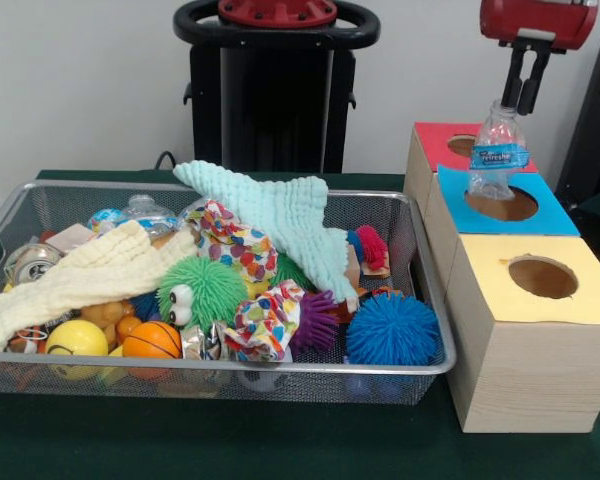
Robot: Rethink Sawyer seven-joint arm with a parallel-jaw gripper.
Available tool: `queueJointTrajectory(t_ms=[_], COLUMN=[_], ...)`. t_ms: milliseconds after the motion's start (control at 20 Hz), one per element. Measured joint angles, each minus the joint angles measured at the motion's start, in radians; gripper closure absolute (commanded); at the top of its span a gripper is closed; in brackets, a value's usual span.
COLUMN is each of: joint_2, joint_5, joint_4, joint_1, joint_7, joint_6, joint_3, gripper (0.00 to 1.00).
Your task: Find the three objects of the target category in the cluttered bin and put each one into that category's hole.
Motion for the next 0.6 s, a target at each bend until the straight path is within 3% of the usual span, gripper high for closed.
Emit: queueJointTrajectory(t_ms=[600], joint_2=[0.041], joint_5=[0.029], joint_4=[-0.026], joint_1=[0.006], joint_7=[0.000], joint_6=[0.000], joint_3=[-0.010], gripper=[1.00])
